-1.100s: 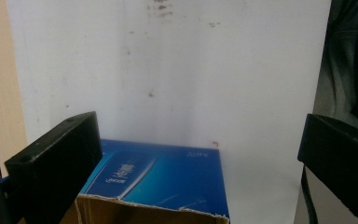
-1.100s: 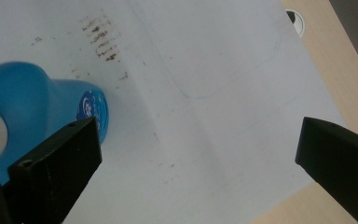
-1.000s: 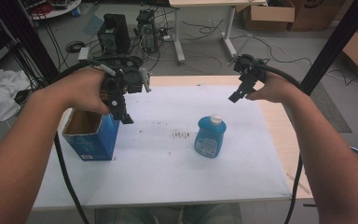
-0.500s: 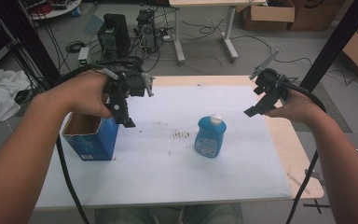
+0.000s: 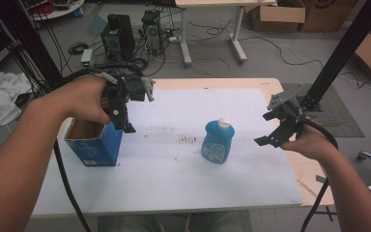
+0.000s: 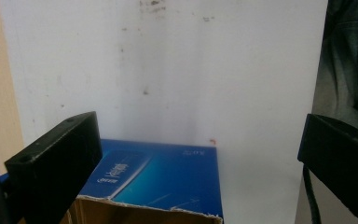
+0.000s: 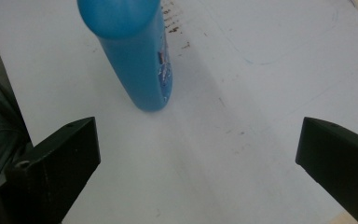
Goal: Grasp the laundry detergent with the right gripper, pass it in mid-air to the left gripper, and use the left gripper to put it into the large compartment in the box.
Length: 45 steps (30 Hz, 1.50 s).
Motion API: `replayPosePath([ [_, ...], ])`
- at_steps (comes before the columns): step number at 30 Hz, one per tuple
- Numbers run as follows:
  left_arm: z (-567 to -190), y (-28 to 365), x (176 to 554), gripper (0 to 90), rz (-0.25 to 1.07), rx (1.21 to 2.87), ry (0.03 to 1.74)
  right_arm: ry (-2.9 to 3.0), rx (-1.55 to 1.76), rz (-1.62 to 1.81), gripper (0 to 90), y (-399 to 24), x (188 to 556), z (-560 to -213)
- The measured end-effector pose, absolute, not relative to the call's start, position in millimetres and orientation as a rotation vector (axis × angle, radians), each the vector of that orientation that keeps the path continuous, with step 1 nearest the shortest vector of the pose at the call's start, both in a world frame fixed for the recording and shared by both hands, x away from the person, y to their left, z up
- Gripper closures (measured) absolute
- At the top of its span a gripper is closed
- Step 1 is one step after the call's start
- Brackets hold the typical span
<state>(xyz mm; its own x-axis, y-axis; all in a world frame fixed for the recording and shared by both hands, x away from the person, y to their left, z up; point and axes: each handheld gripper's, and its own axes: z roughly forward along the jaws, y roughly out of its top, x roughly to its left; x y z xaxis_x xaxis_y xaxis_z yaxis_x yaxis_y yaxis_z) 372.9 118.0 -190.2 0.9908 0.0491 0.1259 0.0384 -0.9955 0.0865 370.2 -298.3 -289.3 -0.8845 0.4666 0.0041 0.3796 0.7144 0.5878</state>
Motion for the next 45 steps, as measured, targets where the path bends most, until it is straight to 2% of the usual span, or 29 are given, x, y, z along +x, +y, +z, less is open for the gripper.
replayPosePath([
  [9, -189, 113, 370, 0.1, 0.203, 3.042, 0.034, 2.692, 0.748, 1.138, 0.0, -304, 350, -330],
  [19, -188, 114, 368, 0.1, 0.209, 3.041, 0.037, 2.712, 0.85, 1.27, 0.0, -295, 353, -375],
  [45, -189, 117, 362, 0.1, 0.227, 3.037, 0.034, 2.592, 0.843, 1.51, 0.0, -253, 363, -418],
])
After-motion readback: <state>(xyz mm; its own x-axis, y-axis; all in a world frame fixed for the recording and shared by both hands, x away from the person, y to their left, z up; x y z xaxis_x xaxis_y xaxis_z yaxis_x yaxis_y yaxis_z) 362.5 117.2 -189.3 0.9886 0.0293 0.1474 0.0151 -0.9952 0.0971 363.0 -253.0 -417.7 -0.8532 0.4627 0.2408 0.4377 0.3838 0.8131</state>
